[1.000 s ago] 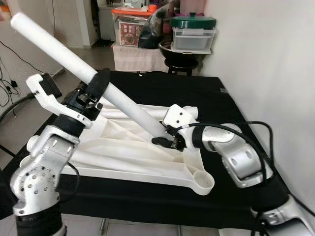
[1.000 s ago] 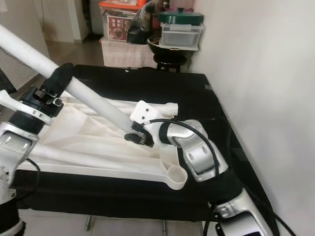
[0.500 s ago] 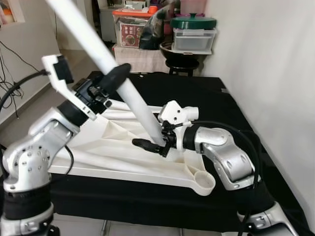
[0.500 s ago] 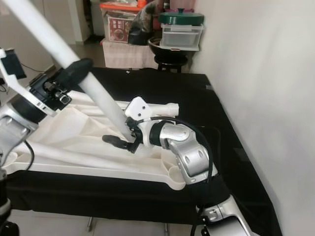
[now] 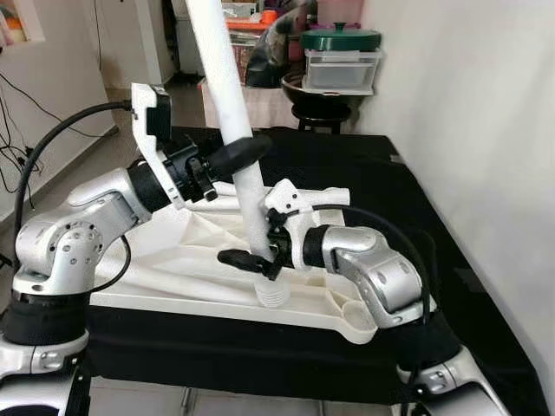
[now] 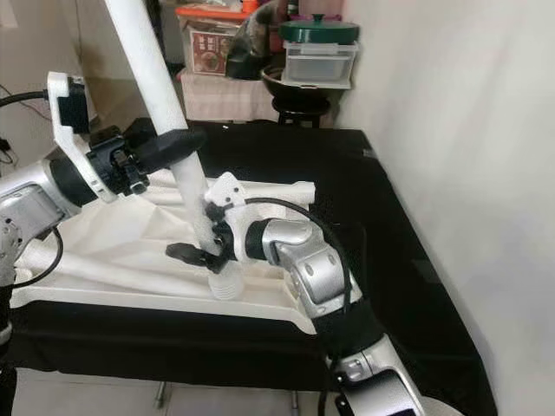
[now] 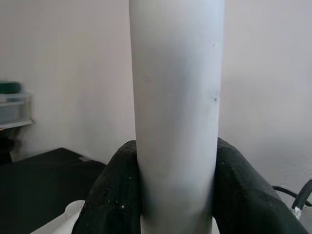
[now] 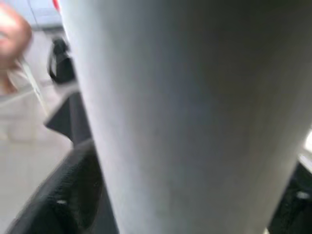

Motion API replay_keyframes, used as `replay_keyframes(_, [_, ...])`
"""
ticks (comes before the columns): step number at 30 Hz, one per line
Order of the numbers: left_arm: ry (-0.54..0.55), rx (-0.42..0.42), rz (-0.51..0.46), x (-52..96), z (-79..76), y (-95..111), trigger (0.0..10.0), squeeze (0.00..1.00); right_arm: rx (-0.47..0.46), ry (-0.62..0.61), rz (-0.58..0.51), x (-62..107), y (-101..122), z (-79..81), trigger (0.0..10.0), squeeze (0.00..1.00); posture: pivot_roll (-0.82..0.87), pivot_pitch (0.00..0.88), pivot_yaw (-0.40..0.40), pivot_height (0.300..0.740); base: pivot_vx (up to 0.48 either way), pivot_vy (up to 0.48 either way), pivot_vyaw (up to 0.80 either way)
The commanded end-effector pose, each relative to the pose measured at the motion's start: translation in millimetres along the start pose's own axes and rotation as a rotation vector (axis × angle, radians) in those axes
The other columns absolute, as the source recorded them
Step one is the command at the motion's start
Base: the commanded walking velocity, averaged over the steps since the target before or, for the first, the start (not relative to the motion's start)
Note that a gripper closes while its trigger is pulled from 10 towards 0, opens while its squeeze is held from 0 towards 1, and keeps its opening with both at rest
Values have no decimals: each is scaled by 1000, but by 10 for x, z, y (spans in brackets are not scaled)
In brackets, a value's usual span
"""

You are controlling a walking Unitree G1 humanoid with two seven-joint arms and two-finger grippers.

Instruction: Building children table

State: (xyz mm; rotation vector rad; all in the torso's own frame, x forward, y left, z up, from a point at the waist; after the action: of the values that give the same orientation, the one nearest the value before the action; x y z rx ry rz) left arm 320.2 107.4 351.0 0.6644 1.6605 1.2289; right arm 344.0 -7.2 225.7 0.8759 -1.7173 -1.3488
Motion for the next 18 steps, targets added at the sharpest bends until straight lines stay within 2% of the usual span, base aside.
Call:
replay_keyframes(1, [-122,-9,-7,-129,-180,11,0,0,-37,36,-24,-76,52,85,0,0,-29,0,-2,740,0,0,0])
replay_keyframes(11, [-139,-4,-36,-165,-193,28,0,0,-51,78,-37,-122,20,205,0,0,-24,0,-8,740,0,0,0])
replay_keyframes(13, [-147,-11,-46,-188,-191,49,0,0,-53,100,-19,-147,-27,263,0,0,-24,0,-9,740,0,0,0])
replay_keyframes(17, [-149,-18,-50,-203,-187,61,0,0,-58,105,-11,-156,-45,282,0,0,-23,0,-9,740,0,0,0])
replay_keyframes(18, [-149,-41,-63,-219,-185,83,0,0,-63,107,-5,-163,-59,292,0,0,-28,0,-13,740,0,0,0])
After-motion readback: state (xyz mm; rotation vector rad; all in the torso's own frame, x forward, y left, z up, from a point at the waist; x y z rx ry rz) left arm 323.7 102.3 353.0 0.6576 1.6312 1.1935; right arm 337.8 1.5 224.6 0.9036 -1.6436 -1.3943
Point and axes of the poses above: a point about 5 cm out from each wrist's last joint towards the gripper, its own x axis pointing back from the gripper into the wrist, its own y axis along the axis of the wrist's last joint, z = x × y, the point moved 4 cm from there along -x, pointing out of the wrist towards the gripper, and after that the axes turned 6 degrees about x, right-handed, at the moved point
